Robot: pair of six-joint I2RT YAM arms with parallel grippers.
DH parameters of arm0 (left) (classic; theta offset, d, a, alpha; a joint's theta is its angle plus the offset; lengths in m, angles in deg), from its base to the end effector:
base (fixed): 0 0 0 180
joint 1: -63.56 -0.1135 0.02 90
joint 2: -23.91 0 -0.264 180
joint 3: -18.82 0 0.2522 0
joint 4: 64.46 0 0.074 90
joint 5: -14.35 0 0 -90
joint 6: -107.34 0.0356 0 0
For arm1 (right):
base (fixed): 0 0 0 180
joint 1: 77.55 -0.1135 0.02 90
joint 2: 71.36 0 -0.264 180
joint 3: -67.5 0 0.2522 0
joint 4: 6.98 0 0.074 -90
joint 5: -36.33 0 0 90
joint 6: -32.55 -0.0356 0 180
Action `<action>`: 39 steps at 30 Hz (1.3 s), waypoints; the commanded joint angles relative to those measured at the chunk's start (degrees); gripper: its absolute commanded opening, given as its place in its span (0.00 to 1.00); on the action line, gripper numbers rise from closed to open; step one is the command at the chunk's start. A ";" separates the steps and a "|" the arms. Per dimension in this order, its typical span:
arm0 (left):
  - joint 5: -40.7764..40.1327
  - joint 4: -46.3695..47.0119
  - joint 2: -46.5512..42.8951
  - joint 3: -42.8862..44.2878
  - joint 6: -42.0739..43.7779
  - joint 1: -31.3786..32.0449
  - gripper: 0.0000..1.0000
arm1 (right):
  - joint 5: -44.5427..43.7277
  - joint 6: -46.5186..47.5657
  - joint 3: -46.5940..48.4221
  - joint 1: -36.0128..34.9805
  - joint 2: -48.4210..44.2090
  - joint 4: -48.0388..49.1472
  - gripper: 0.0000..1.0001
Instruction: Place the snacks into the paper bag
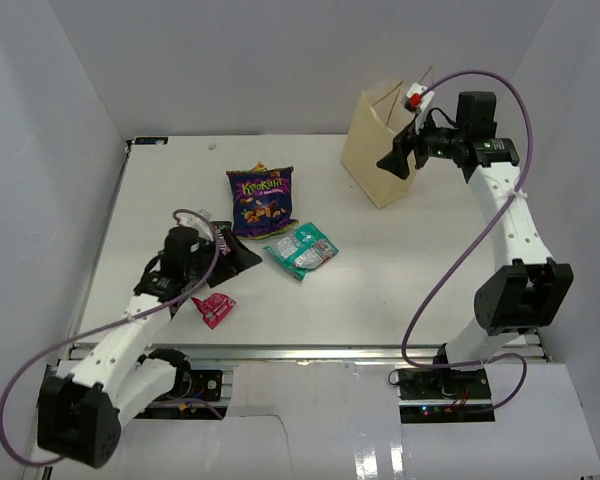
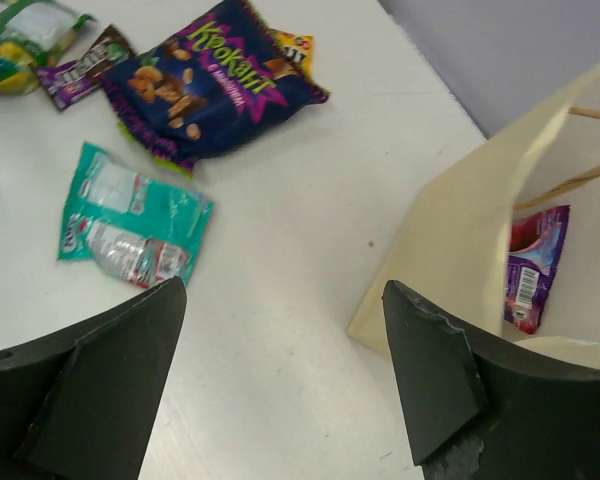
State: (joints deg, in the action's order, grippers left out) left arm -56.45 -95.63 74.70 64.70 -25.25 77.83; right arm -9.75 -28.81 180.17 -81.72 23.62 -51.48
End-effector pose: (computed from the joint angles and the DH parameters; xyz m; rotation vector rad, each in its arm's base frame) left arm 0.1826 -0.0585 0.2331 -0.3720 2.2857 -0.9019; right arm 0.3693 0.0517 0.4082 -0.9761 1.6682 0.4947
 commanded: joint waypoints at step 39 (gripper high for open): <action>-19.47 -16.07 61.59 61.12 16.83 -0.11 0.98 | 9.69 11.96 -35.36 -0.06 -24.93 -10.30 0.86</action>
State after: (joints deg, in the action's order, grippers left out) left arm -83.18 -106.54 131.92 120.79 -13.47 77.52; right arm -1.64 -15.72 145.88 -81.72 0.23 -63.38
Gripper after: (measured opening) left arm 0.979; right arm 0.864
